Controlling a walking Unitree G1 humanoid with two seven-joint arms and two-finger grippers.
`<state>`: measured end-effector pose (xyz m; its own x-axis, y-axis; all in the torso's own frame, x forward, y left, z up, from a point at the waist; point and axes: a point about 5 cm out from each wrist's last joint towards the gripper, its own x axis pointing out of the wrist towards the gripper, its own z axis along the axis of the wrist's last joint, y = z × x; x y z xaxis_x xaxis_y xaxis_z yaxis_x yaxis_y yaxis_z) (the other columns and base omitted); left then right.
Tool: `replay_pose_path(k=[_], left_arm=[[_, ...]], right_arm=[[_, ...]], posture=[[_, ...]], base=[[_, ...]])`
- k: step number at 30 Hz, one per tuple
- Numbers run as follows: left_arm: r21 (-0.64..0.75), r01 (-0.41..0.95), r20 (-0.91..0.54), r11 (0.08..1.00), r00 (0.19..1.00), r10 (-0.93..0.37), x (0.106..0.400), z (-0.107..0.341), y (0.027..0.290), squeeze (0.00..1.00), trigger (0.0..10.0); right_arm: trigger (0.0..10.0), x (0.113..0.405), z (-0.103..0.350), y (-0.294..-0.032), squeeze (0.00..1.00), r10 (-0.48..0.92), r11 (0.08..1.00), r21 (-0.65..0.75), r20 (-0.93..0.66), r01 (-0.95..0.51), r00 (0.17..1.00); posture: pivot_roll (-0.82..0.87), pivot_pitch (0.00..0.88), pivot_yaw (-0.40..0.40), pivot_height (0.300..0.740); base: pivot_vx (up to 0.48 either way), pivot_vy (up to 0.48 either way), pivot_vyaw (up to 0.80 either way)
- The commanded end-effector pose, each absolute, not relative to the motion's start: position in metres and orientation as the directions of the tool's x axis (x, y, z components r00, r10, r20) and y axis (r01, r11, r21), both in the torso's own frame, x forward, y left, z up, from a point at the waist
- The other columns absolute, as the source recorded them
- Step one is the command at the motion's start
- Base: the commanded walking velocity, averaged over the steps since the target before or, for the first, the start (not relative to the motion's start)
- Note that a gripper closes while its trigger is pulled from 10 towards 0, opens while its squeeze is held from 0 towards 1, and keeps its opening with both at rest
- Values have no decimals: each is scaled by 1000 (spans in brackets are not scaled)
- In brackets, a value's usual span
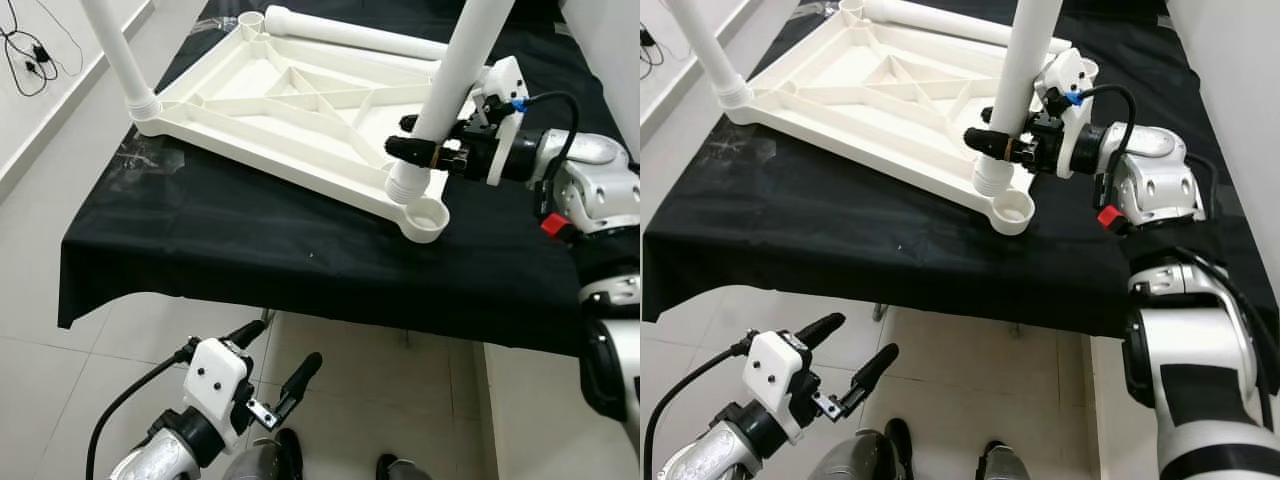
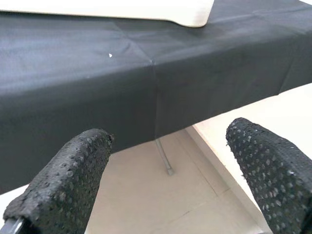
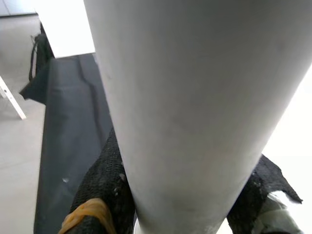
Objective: Building children table
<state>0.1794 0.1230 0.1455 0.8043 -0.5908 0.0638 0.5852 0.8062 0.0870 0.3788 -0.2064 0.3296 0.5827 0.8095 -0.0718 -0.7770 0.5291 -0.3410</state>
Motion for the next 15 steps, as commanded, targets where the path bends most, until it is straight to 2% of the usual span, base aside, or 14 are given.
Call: replay_pose_path(k=[1,5,9,15], left_arm=[[88,583,54,807,807,-589,174,145,124,0,10000],[89,586,52,805,804,-592,171,146,123,0,10000],[89,581,45,809,809,-586,166,147,123,0,10000],[87,574,41,814,814,-579,161,148,125,0,10000]], right_arm=[[10000,380,328,-213,0,794,541,-341,-95,-769,600],[10000,379,329,-219,0,817,537,-292,-54,-792,574],[10000,381,335,-230,0,773,604,-282,-16,-745,634],[10000,374,347,-244,0,775,621,-281,88,-731,625]], posture=[[37,383,21,740],[53,399,28,740],[69,413,34,740],[86,426,42,740]], base=[[0,0,0],[0,0,0],[0,0,0],[0,0,0]])
